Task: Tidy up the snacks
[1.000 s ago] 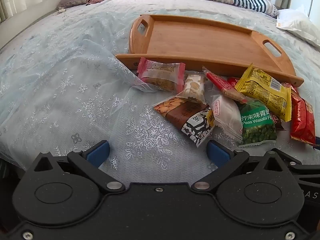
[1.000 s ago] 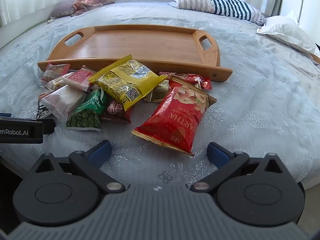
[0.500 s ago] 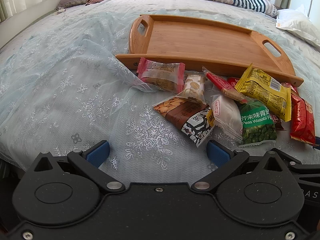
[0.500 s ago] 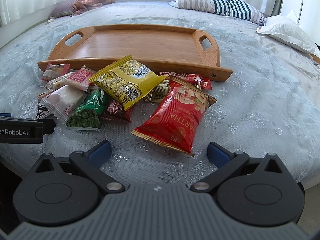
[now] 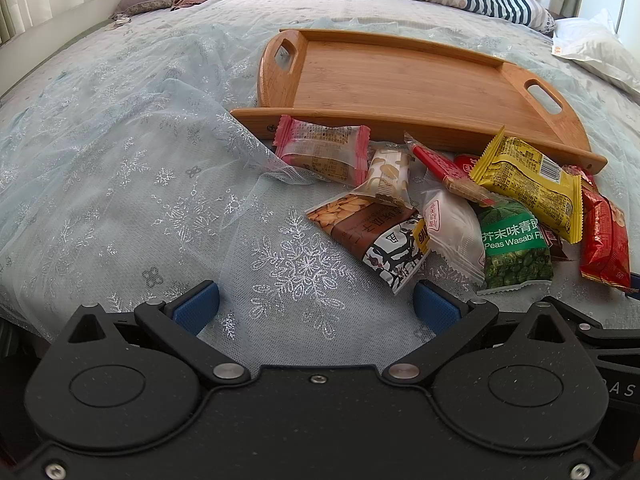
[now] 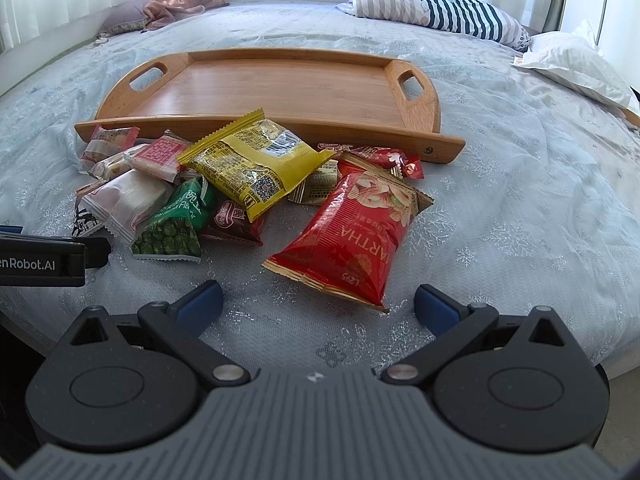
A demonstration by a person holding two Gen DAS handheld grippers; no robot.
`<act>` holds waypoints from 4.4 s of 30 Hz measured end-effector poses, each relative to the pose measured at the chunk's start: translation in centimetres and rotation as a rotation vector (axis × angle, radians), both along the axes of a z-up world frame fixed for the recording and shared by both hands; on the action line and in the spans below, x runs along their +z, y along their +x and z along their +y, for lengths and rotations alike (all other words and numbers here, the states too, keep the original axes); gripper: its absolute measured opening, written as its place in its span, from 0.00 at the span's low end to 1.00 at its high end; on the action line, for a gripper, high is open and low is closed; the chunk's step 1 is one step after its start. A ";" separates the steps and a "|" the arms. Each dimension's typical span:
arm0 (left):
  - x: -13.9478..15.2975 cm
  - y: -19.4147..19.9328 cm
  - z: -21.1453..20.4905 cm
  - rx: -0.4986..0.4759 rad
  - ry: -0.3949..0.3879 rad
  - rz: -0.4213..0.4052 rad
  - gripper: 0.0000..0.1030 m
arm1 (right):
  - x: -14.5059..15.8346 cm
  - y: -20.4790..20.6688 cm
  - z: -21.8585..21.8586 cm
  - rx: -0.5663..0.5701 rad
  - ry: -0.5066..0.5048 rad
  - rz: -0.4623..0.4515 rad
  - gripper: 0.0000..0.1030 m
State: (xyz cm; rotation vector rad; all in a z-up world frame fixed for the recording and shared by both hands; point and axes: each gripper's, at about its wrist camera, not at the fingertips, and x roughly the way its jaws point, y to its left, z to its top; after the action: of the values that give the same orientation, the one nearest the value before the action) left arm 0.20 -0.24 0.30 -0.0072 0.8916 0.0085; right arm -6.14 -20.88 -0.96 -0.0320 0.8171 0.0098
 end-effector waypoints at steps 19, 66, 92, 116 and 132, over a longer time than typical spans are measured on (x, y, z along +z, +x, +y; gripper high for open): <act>0.0 0.0 0.0 0.000 0.000 0.000 1.00 | 0.0 -0.1 0.0 0.000 -0.001 -0.001 1.00; 3.9 -1.6 1.1 -0.115 -0.211 -0.060 0.74 | 2.8 -2.5 -3.3 -0.075 0.121 -0.216 1.00; 1.6 3.2 -5.6 -0.156 -0.083 -0.190 0.27 | 1.9 0.0 -2.9 -0.139 0.123 -0.242 0.83; 5.3 1.4 -2.8 -0.085 -0.187 -0.274 0.05 | 3.4 -0.6 -3.7 -0.158 0.132 -0.298 0.51; 8.1 5.4 -0.6 -0.093 -0.293 -0.270 0.05 | 6.3 4.5 -5.9 -0.084 0.245 -0.321 0.51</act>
State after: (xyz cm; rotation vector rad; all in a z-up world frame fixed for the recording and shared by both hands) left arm 5.58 -0.84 8.40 -0.2353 0.6158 -0.2060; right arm -1.61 -26.77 5.32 0.2270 0.4912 0.0250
